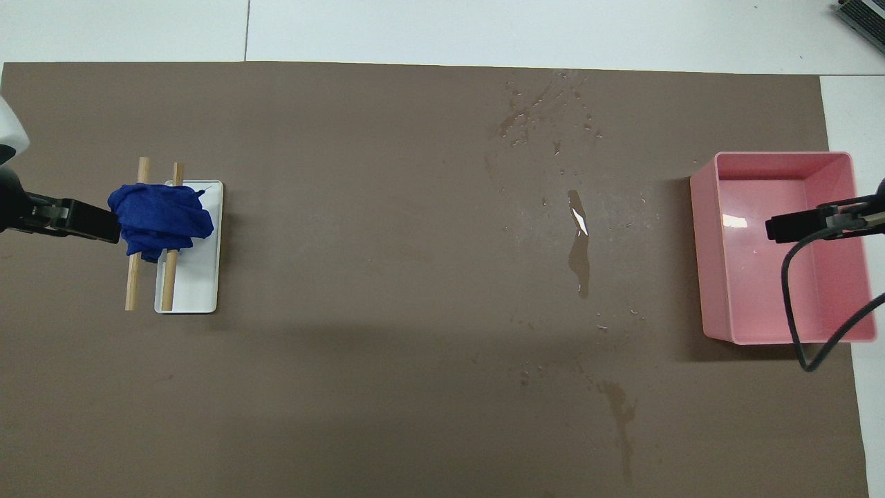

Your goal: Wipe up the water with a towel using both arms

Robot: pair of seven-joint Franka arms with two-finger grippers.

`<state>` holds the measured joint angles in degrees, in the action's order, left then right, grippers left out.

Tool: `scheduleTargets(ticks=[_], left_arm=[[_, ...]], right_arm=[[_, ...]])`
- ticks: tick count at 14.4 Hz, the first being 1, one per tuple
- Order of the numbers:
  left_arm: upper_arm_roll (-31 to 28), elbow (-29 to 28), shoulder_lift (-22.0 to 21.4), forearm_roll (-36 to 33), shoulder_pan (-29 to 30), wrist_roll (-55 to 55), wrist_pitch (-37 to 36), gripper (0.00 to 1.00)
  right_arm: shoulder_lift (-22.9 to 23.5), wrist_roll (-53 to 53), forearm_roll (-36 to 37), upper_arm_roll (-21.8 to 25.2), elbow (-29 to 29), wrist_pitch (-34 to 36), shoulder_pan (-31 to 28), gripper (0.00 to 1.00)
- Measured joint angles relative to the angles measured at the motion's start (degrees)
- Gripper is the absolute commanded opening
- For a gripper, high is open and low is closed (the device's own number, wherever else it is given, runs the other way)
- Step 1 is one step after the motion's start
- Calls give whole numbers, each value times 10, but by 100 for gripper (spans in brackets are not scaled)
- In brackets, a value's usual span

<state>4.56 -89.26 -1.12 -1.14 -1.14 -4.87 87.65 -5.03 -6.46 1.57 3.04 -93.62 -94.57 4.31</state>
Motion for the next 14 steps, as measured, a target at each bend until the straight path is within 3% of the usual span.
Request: scheduleTargets(ticks=[3, 7, 14], left_arm=[[-1, 0, 0, 0, 0, 0, 0, 100], [-4, -4, 0, 0, 1, 6, 9, 100], [-12, -48, 1, -1, 12, 61, 103, 100]], right_arm=[[-12, 0, 0, 0, -37, -44, 0, 100], [-22, 0, 0, 0, -52, -54, -1, 100], [-25, 0, 0, 0, -55, -54, -2, 100]])
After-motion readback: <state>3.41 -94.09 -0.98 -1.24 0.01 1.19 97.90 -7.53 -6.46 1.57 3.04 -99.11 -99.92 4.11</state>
